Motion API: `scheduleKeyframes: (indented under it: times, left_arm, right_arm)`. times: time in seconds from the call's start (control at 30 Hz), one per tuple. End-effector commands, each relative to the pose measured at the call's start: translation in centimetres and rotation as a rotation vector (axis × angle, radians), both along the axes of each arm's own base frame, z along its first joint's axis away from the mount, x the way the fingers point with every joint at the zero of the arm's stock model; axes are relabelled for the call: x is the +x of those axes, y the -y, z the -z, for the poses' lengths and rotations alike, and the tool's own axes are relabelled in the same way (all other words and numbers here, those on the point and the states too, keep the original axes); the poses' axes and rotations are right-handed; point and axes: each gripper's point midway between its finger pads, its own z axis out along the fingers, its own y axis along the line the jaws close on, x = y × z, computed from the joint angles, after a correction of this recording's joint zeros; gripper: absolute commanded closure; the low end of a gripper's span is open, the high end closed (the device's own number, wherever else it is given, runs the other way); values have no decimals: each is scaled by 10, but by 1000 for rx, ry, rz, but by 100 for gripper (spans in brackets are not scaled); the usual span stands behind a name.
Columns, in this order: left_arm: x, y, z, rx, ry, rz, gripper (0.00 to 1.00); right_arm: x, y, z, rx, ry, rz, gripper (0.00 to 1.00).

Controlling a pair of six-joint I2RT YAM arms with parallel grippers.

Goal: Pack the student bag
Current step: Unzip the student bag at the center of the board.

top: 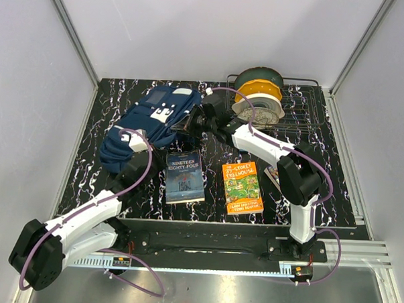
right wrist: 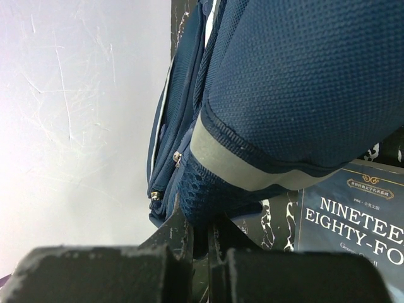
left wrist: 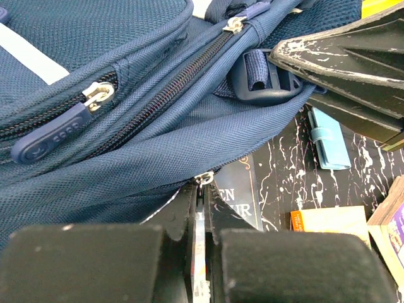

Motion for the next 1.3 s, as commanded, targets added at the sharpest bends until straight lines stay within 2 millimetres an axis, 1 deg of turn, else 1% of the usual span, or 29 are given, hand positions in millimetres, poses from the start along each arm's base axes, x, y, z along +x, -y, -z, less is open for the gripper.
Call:
scheduleKeyframes:
  times: [0.0,0.03,0.1,0.2,0.23,0.27,0.33,0.4,0.47,0.53,0.57,0.6,0.63,0.67,0.7,0.73,0.77,0.8,0.83,0.87,0.9,0.97,1.0,1.03,1.07,1.1,1.2,1.23,1.27]
  left_arm:
    - [6,-12,-11,42,16,-58,100]
    - [4,-15,-10,55,9,-64,100]
    - [-2,-24,-1,104,-28,-78,100]
    - [-12,-40,8,173,-74,-110,100]
    - [-14,-47,7,193,-81,-127,100]
    - [-20,-56,15,231,-122,-139,100]
    - [-21,-67,11,238,-132,-150,100]
    - [-25,-65,12,230,-161,-100,100]
    - [-31,-69,13,235,-185,-90,100]
    - [-33,-63,9,229,-188,-46,100]
    - [-34,-59,7,220,-188,-28,100]
    - [-33,-52,2,198,-185,2,100]
    - [-32,-48,2,192,-192,19,100]
    - [-33,-40,2,180,-202,58,100]
    - [-29,-36,-7,172,-192,73,100]
    - [-28,-33,-5,177,-212,86,100]
    - [-28,-30,-5,179,-227,99,100]
    - [-24,-28,-13,178,-218,105,100]
    - [-22,-26,-14,181,-228,111,100]
    - [-22,-24,-15,187,-238,122,100]
    - [-17,-21,-28,185,-216,129,100]
    - [-16,-20,-28,204,-258,138,100]
    - [-12,-16,-44,200,-241,149,100]
    - [-10,-14,-42,208,-266,158,100]
    - [-14,-13,-40,213,-298,174,100]
    - [-12,-9,-51,203,-287,190,100]
    - [-17,1,-50,185,-320,249,100]
    - [-19,5,-47,184,-321,269,100]
    - [-18,12,-49,172,-295,295,100]
  right_arm:
    - [-10,-7,-73,101,149,-58,100]
    - [1,-5,-78,104,171,-48,100]
    - [11,2,-69,59,158,-43,100]
    - [44,19,-63,13,172,-1,100]
    - [56,19,-62,4,176,7,100]
    - [67,26,-58,-8,172,23,100]
    - [78,27,-48,-17,151,10,100]
    - [84,28,-38,-34,133,-7,100]
    - [90,23,-38,-27,133,-33,100]
    - [88,18,-39,-22,125,-79,97]
    - [85,17,-40,-17,117,-92,84]
    - [81,17,-38,-14,108,-113,52]
    - [77,19,-39,-22,107,-120,33]
    - [73,22,-36,-37,95,-123,26]
    - [71,28,-34,-59,99,-113,19]
    - [65,41,-31,-79,78,-90,15]
    - [62,48,-31,-84,74,-67,13]
    - [60,56,-30,-92,65,-40,12]
    - [47,66,-33,-99,59,-27,11]
    - [43,69,-36,-95,60,-18,11]
    - [35,71,-39,-72,33,-15,11]
    - [14,77,-35,-60,-26,-9,11]
    - [8,79,-37,-36,-82,15,12]
    - [-5,81,-39,-21,-112,13,12]
    - [-13,79,-44,0,-133,9,12]
    - [-21,76,-47,33,-183,8,13]
    - [-40,64,-51,45,-200,-21,15]
    - [-45,61,-45,39,-201,-26,15]
    - [-43,55,-48,72,-156,-30,16]
